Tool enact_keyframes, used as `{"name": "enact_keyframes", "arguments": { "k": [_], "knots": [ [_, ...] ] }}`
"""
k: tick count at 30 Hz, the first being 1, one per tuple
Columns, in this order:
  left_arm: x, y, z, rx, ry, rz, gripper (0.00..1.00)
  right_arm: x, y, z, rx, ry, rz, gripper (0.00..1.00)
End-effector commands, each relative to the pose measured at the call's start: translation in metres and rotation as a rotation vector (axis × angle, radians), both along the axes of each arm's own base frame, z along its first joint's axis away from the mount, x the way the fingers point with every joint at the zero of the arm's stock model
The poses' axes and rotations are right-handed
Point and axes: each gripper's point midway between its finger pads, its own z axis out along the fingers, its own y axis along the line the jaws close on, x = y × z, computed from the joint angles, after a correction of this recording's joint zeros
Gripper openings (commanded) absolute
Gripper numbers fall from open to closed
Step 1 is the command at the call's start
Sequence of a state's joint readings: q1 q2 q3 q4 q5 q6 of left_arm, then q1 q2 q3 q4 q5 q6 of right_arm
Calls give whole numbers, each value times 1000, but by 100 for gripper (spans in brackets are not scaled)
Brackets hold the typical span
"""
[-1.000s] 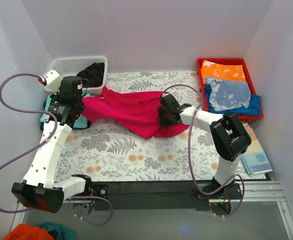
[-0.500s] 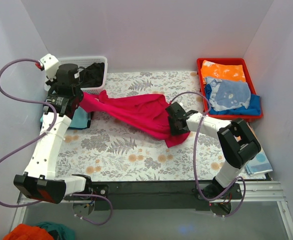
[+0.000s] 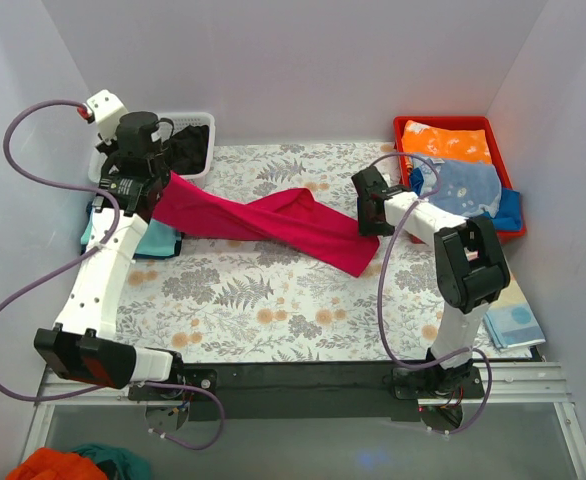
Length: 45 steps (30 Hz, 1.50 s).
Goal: Fold and stack the t-shirts
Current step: Flatten the tshirt out
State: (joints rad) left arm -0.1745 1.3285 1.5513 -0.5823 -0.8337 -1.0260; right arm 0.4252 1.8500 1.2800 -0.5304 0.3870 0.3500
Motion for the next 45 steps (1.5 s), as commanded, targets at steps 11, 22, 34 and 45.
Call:
{"name": "enact_keyframes", "arguments": {
  "k": [11,22,34,45],
  "knots": [
    [8,-13,-84,-77,148,-43,0,-121,51,9,155,82,130,57],
    [13,-16,-101,-86,182,-64,0,-100,44,0,70,23,88,57],
    [13,-12,-107,-87,197,-61,0,-93,52,-25,81,35,97,57],
    [10,-5,-104,-84,194,-47,0,-113,39,-62,36,130,81,21]
  ]
}}
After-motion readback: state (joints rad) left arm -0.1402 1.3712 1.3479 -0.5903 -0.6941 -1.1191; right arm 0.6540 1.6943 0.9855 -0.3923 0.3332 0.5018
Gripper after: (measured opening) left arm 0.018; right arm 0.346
